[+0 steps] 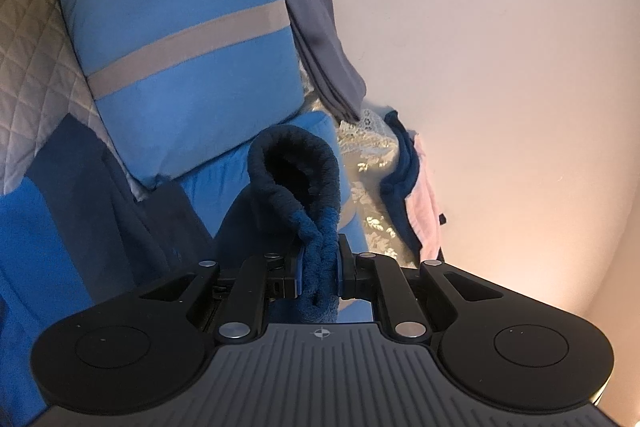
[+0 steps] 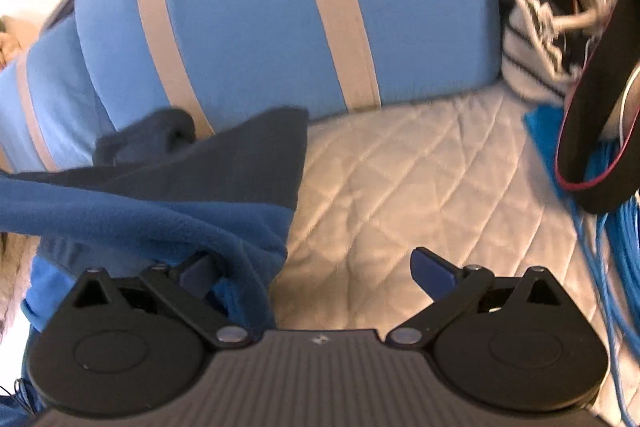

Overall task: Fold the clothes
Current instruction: 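Hold the cuff with the left gripper while the right gripper lifts the fleece edge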

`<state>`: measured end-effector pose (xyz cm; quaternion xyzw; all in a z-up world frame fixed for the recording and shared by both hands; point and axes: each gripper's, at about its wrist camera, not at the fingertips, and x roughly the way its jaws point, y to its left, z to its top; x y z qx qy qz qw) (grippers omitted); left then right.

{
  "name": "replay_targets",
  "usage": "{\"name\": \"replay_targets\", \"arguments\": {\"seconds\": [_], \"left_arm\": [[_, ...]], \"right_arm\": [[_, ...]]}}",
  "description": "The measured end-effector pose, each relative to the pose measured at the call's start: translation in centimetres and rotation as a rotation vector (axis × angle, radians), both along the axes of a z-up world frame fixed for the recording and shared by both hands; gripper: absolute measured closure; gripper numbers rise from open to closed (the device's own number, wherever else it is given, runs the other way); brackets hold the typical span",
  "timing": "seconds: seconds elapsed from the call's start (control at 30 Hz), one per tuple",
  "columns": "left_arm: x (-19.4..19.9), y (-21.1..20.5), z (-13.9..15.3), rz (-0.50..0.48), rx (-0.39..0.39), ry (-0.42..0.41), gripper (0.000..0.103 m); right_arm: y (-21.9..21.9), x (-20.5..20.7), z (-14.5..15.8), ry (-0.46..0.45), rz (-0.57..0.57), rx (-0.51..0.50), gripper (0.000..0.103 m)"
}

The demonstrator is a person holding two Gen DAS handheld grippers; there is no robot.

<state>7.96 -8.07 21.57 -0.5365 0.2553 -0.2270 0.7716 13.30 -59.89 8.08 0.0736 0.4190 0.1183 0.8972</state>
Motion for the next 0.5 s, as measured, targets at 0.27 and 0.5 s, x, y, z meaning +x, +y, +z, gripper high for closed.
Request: {"name": "replay_targets", "arguments": {"seconds": [0.27,0.5], "left_arm": [[0.1,-1.1,1.6,-0.028,-0.020,-0.023,0.089],[0.6,-1.8,5.2,-0.032,-0.026,-0.083,0.089]], "right_arm": [[1.8,-2.1,-2.8,-0.064,0.149,-0.184,0.000],[2.3,-5.1,-3.3,-0.176,0.316,-0.332,0.000]]}}
